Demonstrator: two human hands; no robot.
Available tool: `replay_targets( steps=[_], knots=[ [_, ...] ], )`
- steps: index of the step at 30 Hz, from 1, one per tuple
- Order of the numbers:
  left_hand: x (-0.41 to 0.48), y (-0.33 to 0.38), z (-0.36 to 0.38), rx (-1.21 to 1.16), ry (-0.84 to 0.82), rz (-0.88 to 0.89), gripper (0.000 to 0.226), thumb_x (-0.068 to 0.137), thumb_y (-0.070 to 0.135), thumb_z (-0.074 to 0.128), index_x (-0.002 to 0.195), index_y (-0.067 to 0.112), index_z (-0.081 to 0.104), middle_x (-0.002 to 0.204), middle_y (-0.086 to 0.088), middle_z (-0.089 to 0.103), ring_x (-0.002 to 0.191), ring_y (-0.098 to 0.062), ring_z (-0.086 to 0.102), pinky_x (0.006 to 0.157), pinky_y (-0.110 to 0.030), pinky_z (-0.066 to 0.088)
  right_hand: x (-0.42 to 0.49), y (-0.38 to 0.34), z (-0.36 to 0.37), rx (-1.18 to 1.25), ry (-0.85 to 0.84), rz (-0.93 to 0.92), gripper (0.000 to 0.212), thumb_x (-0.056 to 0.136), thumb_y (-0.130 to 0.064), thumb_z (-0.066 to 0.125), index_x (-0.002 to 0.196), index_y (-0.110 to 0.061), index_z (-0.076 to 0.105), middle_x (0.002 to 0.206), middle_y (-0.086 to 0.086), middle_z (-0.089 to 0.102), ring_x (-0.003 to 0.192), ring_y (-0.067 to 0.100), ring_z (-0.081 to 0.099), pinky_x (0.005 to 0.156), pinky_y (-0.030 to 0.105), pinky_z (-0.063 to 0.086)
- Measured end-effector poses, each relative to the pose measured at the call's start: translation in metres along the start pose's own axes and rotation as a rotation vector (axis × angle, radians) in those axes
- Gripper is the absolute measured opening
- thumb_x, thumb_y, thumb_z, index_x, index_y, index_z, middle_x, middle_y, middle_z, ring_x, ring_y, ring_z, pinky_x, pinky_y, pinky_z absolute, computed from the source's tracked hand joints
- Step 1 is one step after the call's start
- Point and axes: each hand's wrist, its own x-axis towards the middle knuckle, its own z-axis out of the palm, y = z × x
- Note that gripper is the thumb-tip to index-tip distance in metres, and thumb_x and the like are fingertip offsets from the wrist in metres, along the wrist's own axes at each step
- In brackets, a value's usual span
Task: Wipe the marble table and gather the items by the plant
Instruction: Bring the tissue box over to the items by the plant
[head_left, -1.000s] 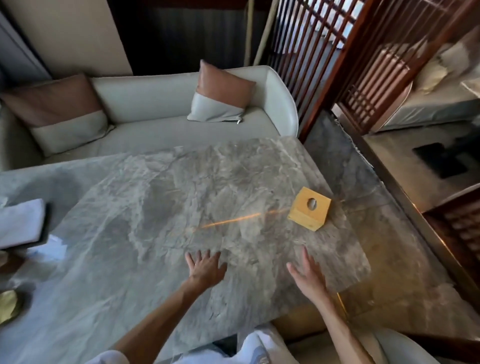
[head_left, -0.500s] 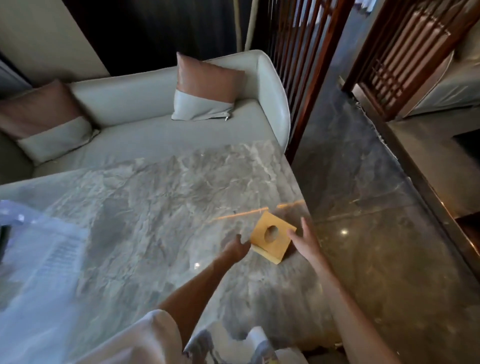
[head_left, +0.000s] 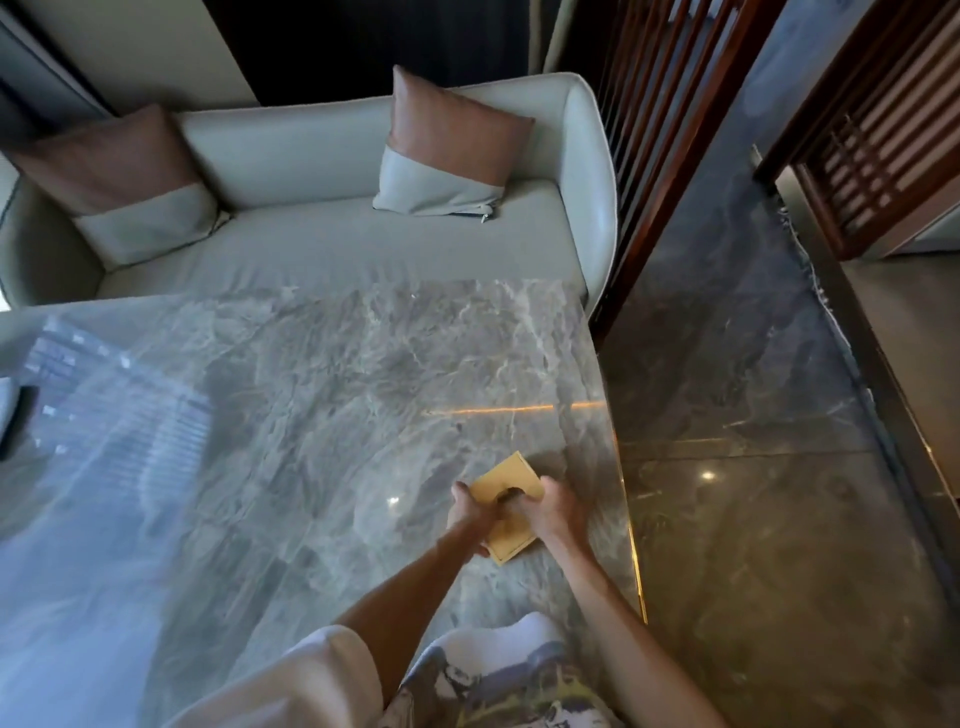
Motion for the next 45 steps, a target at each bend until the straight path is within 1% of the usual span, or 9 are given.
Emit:
replay_targets(
  steps=[7,16,21,26,31,35,39,42,45],
  knots=[
    [-0.027,-0.055,-0.037,0.022,0.117,0.056,0.063,0.085,0.035,0.063,0.133,0.019,0.025,0.115,-0.016,0.051,0.091,-0.037,0.066,0.060,-0.051,0.060,-0.043,-0.013,0.047,0.091,-0.118,0.042,0.053,0.060,-0.058,0.062,0.095,-0.019,0.066,0.090,0.000,0.072,0.088,0.026,0.068,0.070,0.032,0.049],
    [-0.050,-0.162,-0.130,-0.322,0.278,0.095,0.055,0.075,0.034,0.077,0.111,0.019,0.038,0.105,-0.010,0.055,0.088,-0.028,0.063,0.057,-0.051,0.060,-0.127,-0.092,0.112,0.011,-0.195,-0.172,0.018,0.074,-0.033,0.064,0.072,-0.018,0.054,0.062,-0.006,0.056,0.067,0.022,0.057,0.055,0.029,0.039],
    [-0.058,-0.218,-0.206,-0.235,0.286,0.110,0.068,0.064,0.042,0.084,0.107,0.013,0.040,0.108,-0.008,0.057,0.085,-0.020,0.059,0.067,-0.033,0.055,-0.166,-0.157,0.158,-0.315,-0.225,-0.405,0.008,0.070,-0.032,0.061,0.073,-0.024,0.061,0.076,0.000,0.065,0.079,0.026,0.060,0.073,0.032,0.050],
    [-0.069,-0.272,-0.304,-0.072,0.155,0.390,0.115,0.056,0.039,0.089,0.147,0.023,0.020,0.142,-0.010,0.035,0.127,-0.027,0.045,0.105,-0.039,0.044,-0.219,-0.245,0.196,-0.703,-0.378,-0.799,0.051,0.069,-0.033,0.065,0.120,-0.037,0.064,0.109,0.003,0.073,0.105,0.026,0.066,0.084,0.033,0.053],
    [-0.095,-0.324,-0.384,-0.382,-0.015,0.436,0.079,0.073,0.040,0.081,0.138,0.034,0.038,0.135,0.004,0.052,0.115,-0.018,0.060,0.078,-0.033,0.059,-0.255,-0.318,0.237,-0.903,-0.564,-1.084,0.053,0.076,-0.028,0.067,0.128,-0.032,0.059,0.130,-0.002,0.063,0.123,0.020,0.056,0.099,0.038,0.048],
    [-0.105,-0.350,-0.413,-0.648,-0.027,0.426,0.066,0.076,0.041,0.077,0.133,0.042,0.045,0.127,-0.002,0.061,0.112,-0.021,0.062,0.076,-0.036,0.059,-0.274,-0.337,0.265,-0.598,-0.544,-1.260,0.049,0.087,-0.006,0.063,0.133,-0.020,0.059,0.147,0.003,0.049,0.148,0.018,0.025,0.120,0.035,0.027],
    [-0.102,-0.367,-0.425,-1.014,0.073,0.388,0.059,0.083,0.036,0.071,0.134,0.047,0.041,0.129,-0.001,0.058,0.116,-0.025,0.059,0.086,-0.051,0.057,-0.276,-0.326,0.292,-0.115,-0.308,-0.835,0.062,0.095,-0.030,0.060,0.151,-0.021,0.034,0.159,0.004,0.030,0.150,0.023,0.020,0.122,0.041,0.020],
    [-0.100,-0.374,-0.427,-1.119,0.134,0.407,0.058,0.081,0.039,0.071,0.130,0.050,0.042,0.130,-0.003,0.059,0.117,-0.028,0.058,0.094,-0.057,0.050,-0.280,-0.304,0.322,0.142,-0.635,-0.301,0.082,0.082,-0.068,0.058,0.151,-0.031,0.032,0.155,0.001,0.038,0.140,0.026,0.039,0.113,0.047,0.037],
    [-0.101,-0.380,-0.427,-1.088,0.159,0.382,0.062,0.074,0.043,0.074,0.123,0.060,0.040,0.123,-0.001,0.064,0.112,-0.030,0.063,0.090,-0.054,0.052,-0.281,-0.297,0.351,0.454,-0.838,-0.044,0.072,0.072,-0.062,0.071,0.130,-0.024,0.054,0.127,0.007,0.061,0.112,0.027,0.062,0.072,0.037,0.060]
  ],
)
